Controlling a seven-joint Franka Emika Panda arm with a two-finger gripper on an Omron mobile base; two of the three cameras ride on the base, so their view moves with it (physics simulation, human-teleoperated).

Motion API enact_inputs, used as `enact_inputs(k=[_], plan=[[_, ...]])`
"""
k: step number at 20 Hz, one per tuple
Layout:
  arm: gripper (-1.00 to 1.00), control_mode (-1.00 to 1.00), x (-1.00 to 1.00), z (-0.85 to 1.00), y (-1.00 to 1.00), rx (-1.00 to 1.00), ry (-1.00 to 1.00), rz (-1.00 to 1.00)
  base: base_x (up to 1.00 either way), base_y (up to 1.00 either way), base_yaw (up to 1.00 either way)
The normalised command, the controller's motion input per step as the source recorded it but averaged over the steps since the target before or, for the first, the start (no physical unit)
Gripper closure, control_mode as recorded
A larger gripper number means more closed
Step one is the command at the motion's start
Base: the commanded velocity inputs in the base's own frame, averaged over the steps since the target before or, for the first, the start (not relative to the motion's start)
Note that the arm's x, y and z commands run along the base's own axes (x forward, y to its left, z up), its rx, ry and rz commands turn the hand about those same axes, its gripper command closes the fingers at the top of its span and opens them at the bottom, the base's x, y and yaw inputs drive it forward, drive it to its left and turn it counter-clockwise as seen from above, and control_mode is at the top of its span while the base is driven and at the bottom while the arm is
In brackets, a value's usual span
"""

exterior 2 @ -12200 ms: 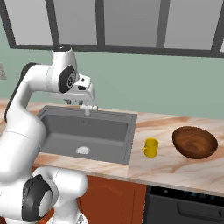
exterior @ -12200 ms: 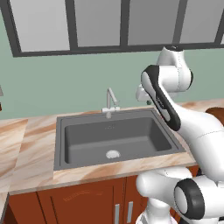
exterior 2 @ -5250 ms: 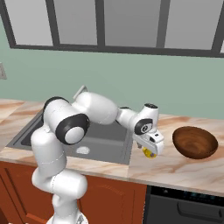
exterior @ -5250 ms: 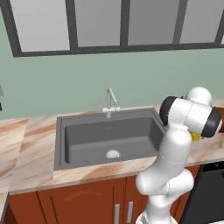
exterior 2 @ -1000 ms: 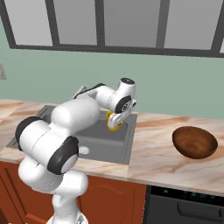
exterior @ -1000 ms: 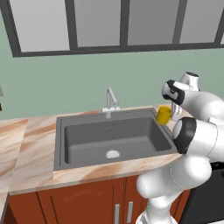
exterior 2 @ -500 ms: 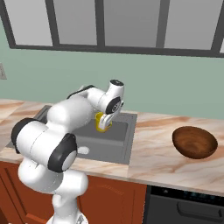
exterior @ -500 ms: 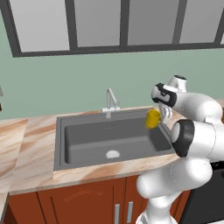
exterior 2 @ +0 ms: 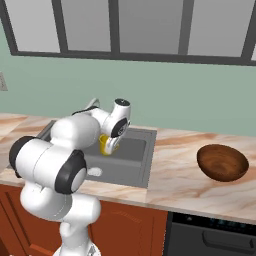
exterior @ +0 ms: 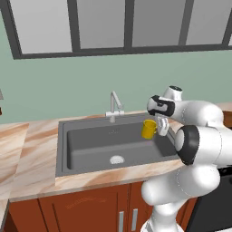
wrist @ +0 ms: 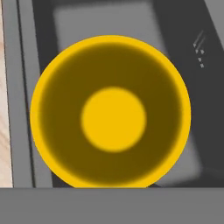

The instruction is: Pick the mug and place it in the sink. Pick the bowl and place it in the open cabinet and then close the cabinet.

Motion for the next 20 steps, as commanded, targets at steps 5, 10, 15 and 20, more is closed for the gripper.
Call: enact_inputs(k=[5, 10, 15, 20], plan=[[1.0, -1.0, 0.01, -0.32, 0.16, 0.0, -0.01, 0.09, 0.0, 0.0, 0.0], [1.0, -1.0, 0.01, -0.28, 0.09, 0.0, 0.0, 0.11, 0.0, 0.0, 0.0], [1.0, -1.0, 0.04, -0.24, 0.02, 0.03, 0.0, 0.11, 0.0, 0.0, 0.0], [1.0, -1.0, 0.01, -0.18, 0.0, 0.05, -0.05, 0.1, 0.0, 0.0, 0.0]])
